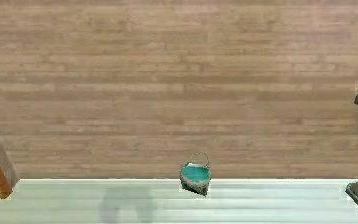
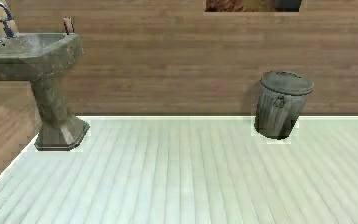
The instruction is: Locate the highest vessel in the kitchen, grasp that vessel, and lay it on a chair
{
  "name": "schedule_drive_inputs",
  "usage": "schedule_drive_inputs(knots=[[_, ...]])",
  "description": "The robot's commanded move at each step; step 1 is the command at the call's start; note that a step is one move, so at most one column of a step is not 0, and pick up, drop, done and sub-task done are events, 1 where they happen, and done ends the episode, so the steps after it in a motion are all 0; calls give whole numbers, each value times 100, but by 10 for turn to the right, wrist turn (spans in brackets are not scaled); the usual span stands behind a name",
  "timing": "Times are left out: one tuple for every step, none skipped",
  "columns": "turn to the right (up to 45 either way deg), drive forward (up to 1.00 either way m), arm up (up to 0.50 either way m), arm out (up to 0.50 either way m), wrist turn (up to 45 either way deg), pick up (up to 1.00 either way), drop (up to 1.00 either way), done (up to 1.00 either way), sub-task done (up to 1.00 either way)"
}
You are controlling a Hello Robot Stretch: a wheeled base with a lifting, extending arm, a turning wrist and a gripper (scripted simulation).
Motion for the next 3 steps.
schedule_drive_inputs(knots=[[-450, 0, 0, 0, 0, 0, 0, 0, 0], [-240, 0, 0, 0, 0, 0, 0, 0, 0], [0, 20, 0, 0, 0, 0, 0, 0, 0]])
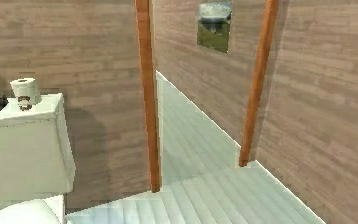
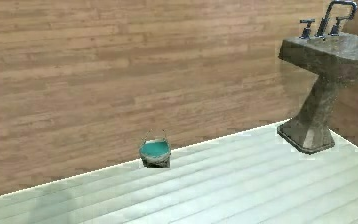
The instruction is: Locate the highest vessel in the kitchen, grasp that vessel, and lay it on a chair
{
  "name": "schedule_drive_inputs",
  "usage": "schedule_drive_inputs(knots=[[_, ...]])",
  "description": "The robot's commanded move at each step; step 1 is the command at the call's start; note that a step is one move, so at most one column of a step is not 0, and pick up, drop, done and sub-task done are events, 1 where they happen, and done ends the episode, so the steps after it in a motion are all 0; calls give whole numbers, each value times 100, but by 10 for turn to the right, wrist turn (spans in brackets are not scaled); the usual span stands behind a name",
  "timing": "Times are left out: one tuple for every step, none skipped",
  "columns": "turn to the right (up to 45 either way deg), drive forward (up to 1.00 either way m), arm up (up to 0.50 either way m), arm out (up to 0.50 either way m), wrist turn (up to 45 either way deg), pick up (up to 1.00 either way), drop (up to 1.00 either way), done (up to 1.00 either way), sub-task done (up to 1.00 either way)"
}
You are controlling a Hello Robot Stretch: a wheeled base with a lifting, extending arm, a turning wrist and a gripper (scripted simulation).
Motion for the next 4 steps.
schedule_drive_inputs(knots=[[150, 0, 0, 0, 0, 0, 0, 0, 0], [0, 100, 0, 0, 0, 0, 0, 0, 0], [30, 0, 0, 0, 0, 0, 0, 0, 0], [60, 0, 0, 0, 0, 0, 0, 0, 0]])
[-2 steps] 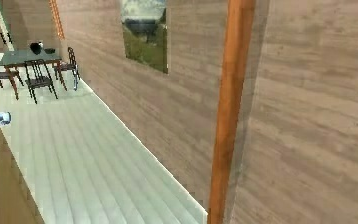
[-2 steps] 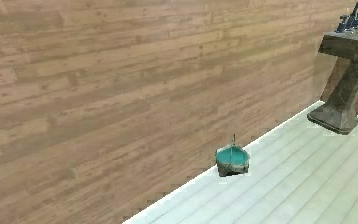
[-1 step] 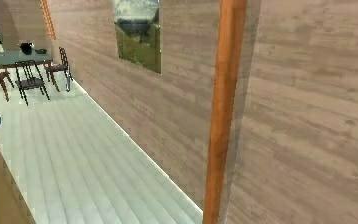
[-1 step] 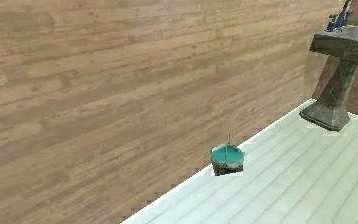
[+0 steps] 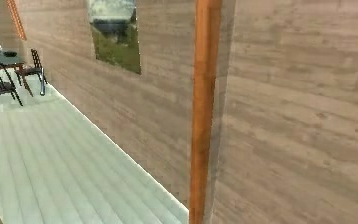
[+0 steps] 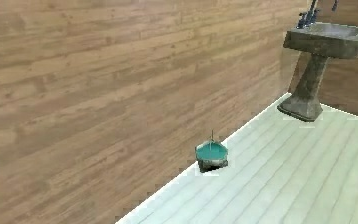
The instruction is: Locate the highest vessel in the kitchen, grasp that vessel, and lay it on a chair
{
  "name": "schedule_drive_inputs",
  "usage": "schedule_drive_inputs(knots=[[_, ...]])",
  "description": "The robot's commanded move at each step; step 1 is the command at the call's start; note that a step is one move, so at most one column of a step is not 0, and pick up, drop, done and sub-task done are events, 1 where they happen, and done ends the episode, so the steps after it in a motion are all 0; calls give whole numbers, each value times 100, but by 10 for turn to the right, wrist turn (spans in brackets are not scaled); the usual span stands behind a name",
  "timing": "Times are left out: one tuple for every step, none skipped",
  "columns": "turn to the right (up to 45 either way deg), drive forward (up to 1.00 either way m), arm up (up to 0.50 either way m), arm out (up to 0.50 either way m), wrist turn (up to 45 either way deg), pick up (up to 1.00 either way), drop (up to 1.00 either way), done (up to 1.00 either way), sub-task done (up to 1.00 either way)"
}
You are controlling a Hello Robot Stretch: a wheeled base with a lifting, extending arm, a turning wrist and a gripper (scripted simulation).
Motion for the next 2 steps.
schedule_drive_inputs(knots=[[0, 25, 0, 0, 0, 0, 0, 0, 0], [-420, 0, 0, 0, 0, 0, 0, 0, 0]])
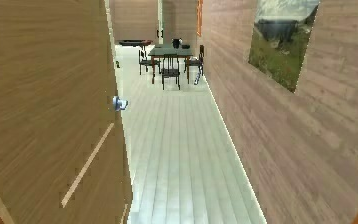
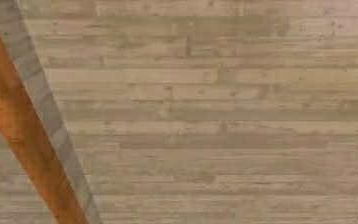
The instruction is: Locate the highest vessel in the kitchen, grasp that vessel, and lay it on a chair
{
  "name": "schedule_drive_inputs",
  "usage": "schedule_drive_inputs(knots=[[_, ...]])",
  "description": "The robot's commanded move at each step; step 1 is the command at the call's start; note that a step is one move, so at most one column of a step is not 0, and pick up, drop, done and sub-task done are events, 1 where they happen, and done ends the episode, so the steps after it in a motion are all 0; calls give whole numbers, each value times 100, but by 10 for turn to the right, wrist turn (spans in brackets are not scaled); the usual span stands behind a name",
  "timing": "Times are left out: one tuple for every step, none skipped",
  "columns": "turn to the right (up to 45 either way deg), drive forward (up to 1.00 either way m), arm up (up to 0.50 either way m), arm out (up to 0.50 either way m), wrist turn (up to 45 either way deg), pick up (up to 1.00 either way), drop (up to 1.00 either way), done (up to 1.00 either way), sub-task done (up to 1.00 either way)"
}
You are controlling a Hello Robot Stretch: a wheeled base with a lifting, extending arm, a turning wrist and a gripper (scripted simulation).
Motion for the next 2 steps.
schedule_drive_inputs(knots=[[0, 100, 0, 0, 0, 0, 0, 0, 0], [0, 45, 0, 0, 0, 0, 0, 0, 0]])
